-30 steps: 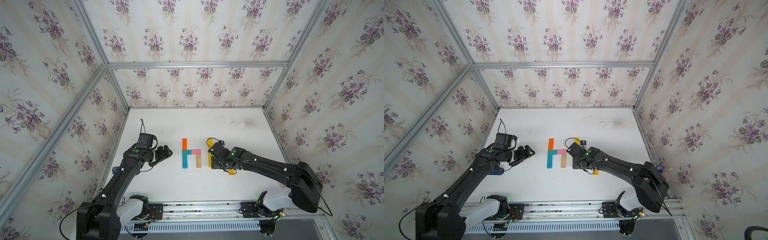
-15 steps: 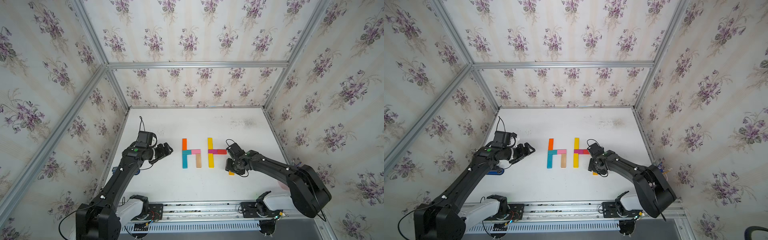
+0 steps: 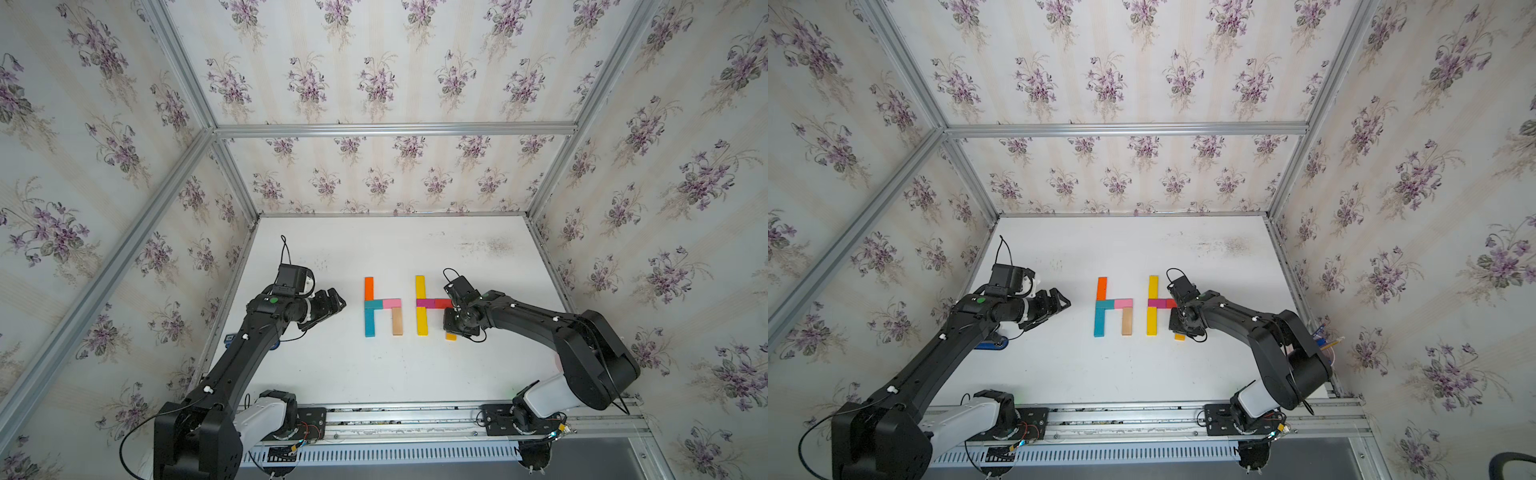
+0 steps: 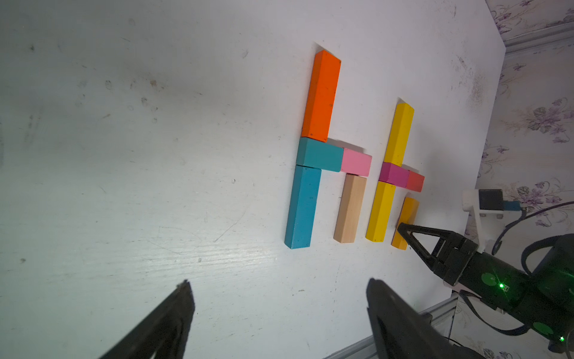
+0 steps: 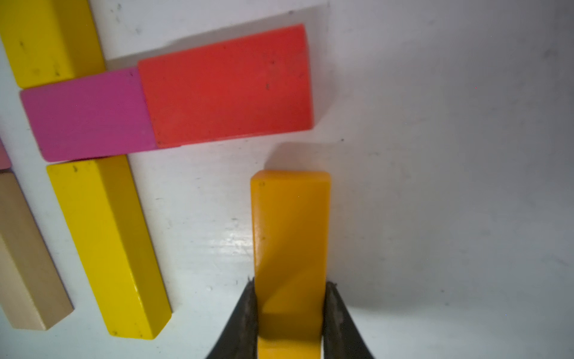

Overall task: Assemble the letter h with building blocks
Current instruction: Assemble the building block at the center of the board.

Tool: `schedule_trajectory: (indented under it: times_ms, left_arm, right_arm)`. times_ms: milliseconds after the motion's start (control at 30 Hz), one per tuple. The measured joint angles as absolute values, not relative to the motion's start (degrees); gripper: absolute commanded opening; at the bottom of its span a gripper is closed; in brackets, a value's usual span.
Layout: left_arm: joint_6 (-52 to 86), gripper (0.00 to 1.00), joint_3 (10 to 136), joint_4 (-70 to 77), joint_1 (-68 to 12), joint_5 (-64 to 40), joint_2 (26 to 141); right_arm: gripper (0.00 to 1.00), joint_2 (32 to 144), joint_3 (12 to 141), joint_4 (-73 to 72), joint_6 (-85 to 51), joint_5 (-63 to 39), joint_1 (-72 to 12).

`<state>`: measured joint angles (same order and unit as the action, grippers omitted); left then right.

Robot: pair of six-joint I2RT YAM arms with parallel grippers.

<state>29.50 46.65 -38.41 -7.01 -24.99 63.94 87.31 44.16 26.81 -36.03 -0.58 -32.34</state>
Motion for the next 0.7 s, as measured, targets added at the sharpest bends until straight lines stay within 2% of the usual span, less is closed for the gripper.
schedule_trajectory:
  times_ms: [700]
  left_arm:
    - [29.5, 0.89, 46.1, -38.3, -6.9, -25.0, 63.7]
  right_arm:
    - [0.22, 91.2, 48.6, 31.1, -31.1, 1.7, -32.4]
